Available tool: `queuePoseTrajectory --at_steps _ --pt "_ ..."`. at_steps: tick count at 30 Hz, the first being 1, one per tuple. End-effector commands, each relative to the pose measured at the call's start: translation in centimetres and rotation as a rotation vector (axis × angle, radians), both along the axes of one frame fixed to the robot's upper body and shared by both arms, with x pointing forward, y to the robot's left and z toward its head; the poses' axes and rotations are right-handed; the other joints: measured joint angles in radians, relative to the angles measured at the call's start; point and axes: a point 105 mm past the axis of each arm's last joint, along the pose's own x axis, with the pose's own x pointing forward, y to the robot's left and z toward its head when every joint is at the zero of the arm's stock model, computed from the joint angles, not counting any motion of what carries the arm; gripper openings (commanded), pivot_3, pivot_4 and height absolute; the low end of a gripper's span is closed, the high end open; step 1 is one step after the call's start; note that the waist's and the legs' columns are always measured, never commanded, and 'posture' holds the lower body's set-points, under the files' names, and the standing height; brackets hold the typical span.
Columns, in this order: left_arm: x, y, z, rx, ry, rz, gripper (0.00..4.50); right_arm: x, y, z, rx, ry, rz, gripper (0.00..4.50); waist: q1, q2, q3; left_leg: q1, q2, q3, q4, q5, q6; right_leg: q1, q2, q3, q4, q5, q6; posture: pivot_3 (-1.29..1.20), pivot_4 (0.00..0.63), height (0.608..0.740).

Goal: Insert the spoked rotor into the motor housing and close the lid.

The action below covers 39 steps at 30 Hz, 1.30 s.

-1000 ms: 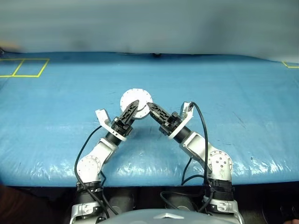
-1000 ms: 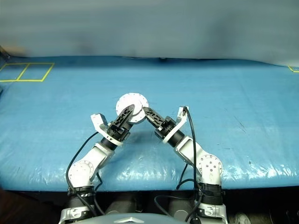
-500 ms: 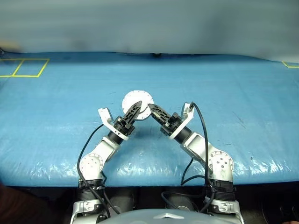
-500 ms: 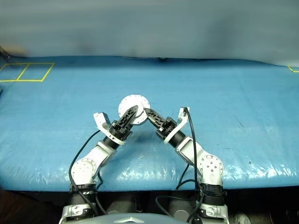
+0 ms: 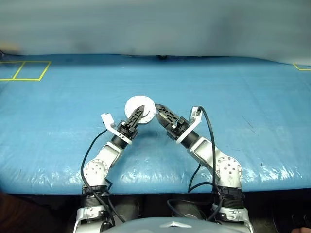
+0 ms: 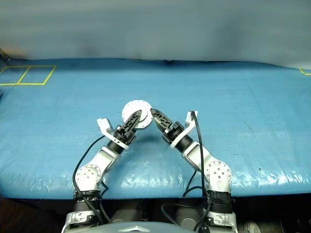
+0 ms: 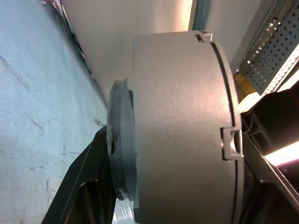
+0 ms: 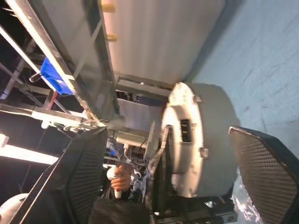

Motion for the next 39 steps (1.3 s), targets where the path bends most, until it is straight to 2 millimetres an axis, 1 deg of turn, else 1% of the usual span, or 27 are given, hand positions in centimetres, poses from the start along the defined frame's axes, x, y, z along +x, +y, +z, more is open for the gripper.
queuePoseTrajectory --at_steps 1,5,7,8,10,12,15,20,23,25,26,29,32,35,39 --pt "2.1 1.3 0.6 -0.006 0.009 0.183 2.56 0.4 -1.0 1.4 -0.048 -0.093 -0.075 4.13 0.002 0.0 0.0 0.0 0.0 0.0 0.0 0.0 0.0 0.0 0.0 0.0 0.0 0.0 0.0 0.0 0.15 0.74" --pt "4.3 4.0 -0.6 0.051 0.109 0.376 2.56 0.4 -1.5 0.8 -0.186 -0.154 -0.097 4.13 0.005 0.0 0.0 -0.001 0.0 0.0 0.002 0.0 0.0 0.0 0.0 0.0 0.0 0.001 0.001 0.0 0.15 0.74" --pt "5.4 5.3 -0.7 0.064 0.136 0.46 2.56 0.2 -1.7 0.5 -0.244 -0.177 -0.106 4.13 0.008 -0.001 0.0 -0.002 -0.001 0.0 0.003 0.0 0.0 0.0 0.0 -0.001 -0.001 0.001 0.002 0.0 0.15 0.74" --pt "5.7 5.7 -0.6 0.064 0.141 0.48 2.56 0.1 -1.8 0.4 -0.263 -0.184 -0.11 4.13 0.008 -0.001 0.0 -0.002 -0.001 0.0 0.004 0.0 0.0 0.0 0.0 -0.001 0.0 0.001 0.002 0.0 0.15 0.74" --pt "6.3 6.0 -0.5 0.081 0.146 0.492 2.56 0.1 -2.0 0.2 -0.287 -0.194 -0.116 4.13 0.007 -0.001 0.0 -0.003 -0.001 0.0 0.005 0.0 0.0 0.0 0.0 -0.001 0.0 0.002 0.003 0.0 0.15 0.74" --pt "7.1 5.9 -0.4 0.111 0.147 0.482 2.56 0.0 -2.1 0.0 -0.304 -0.202 -0.118 4.13 0.009 -0.002 0.0 -0.003 -0.001 0.0 0.006 0.0 -0.001 0.0 0.0 -0.001 0.0 0.002 0.003 0.0 0.15 0.74" --pt "8.0 5.6 -0.2 0.107 0.152 0.465 2.56 0.0 -2.1 -0.2 -0.315 -0.202 -0.117 4.13 0.01 -0.002 0.001 -0.004 -0.001 0.0 0.008 0.0 0.0 0.0 0.0 -0.001 0.0 0.003 0.004 0.0 0.15 0.74" --pt "9.1 4.8 -0.2 0.118 0.163 0.419 2.56 0.0 -2.0 -0.4 -0.321 -0.203 -0.12 4.13 0.003 -0.003 0.001 -0.006 -0.002 0.0 0.012 -0.002 0.002 0.0 0.001 -0.001 0.0 0.005 0.006 0.0 0.15 0.74" --pt "9.2 4.7 -0.3 0.127 0.164 0.406 2.56 0.0 -2.0 -0.5 -0.324 -0.203 -0.12 4.13 0.001 -0.003 0.001 -0.006 -0.002 0.0 0.012 -0.002 0.002 0.0 0.001 -0.001 0.0 0.005 0.006 0.0 0.15 0.74" --pt "9.1 4.7 -0.5 0.164 0.161 0.399 3.22 -0.1 -1.9 -0.7 -0.328 -0.198 -0.119 4.16 0.0 -0.003 0.001 -0.006 -0.002 0.0 0.011 -0.001 0.0 0.0 0.001 -0.001 0.0 0.005 0.005 0.0 0.15 0.74" --pt "9.0 4.9 -0.7 0.19 0.171 0.406 3.41 -0.1 -1.8 -0.8 -0.331 -0.197 -0.118 4.16 0.001 -0.003 0.001 -0.006 -0.002 0.0 0.011 -0.001 0.0 0.0 0.001 0.0 0.0 0.005 0.005 0.0 0.15 0.74" --pt "8.6 5.8 -1.5 0.22 0.198 0.437 4.4 -0.1 -1.6 -1.0 -0.337 -0.19 -0.113 4.16 0.0 -0.003 0.001 -0.005 -0.001 0.001 0.012 -0.001 0.001 0.001 0.001 0.0 0.001 0.006 0.005 0.0 0.15 0.74" --pt "8.0 6.6 -1.3 0.229 0.178 0.464 4.46 -0.1 -1.5 -1.1 -0.341 -0.187 -0.11 4.16 -0.003 -0.002 0.001 -0.004 0.0 0.001 0.012 -0.002 0.002 0.001 0.002 0.0 0.001 0.007 0.004 0.0 0.15 0.74" --pt "7.2 8.0 -0.8 0.236 0.154 0.517 4.46 0.0 -1.6 -1.2 -0.344 -0.181 -0.11 4.16 -0.004 -0.002 0.001 -0.003 0.0 0.001 0.012 -0.002 0.002 0.001 0.003 0.0 0.001 0.007 0.004 0.0 0.15 0.74" --pt "6.1 9.2 -0.1 0.29 0.114 0.56 4.46 0.0 -1.6 -1.4 -0.349 -0.17 -0.105 4.16 -0.002 -0.002 0.001 -0.003 0.0 0.001 0.012 -0.002 0.002 0.001 0.003 0.0 0.001 0.007 0.003 0.0 0.15 0.74"
